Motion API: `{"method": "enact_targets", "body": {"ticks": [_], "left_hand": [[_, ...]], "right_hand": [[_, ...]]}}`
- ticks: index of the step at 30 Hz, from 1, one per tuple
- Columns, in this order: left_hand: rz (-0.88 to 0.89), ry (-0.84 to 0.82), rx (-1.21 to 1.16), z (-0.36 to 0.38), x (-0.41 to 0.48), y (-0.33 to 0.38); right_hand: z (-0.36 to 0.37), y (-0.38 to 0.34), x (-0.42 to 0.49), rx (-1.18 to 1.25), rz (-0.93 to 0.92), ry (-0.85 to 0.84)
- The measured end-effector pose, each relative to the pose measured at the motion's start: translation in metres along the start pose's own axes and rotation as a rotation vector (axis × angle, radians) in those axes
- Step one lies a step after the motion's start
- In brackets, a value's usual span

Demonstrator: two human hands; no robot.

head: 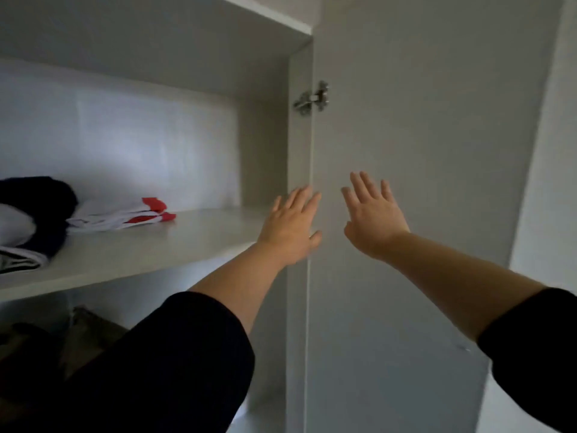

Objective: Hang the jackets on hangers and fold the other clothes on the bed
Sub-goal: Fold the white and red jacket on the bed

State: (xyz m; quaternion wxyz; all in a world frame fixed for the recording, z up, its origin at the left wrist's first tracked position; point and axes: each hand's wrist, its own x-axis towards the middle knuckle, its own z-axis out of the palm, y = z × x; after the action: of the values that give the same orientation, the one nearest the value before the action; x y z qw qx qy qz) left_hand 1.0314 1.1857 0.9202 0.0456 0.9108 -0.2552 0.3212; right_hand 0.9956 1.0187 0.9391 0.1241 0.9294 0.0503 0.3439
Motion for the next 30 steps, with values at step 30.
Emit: {"method": "enact_targets", "body": {"ticks": [30], "left_hand": [[1.126,0.149,-0.654,0.007,-0.083,0.943]], "right_hand": [[-0.212,0.545,-0.704,-0.544,1.07,-0.313]]}}
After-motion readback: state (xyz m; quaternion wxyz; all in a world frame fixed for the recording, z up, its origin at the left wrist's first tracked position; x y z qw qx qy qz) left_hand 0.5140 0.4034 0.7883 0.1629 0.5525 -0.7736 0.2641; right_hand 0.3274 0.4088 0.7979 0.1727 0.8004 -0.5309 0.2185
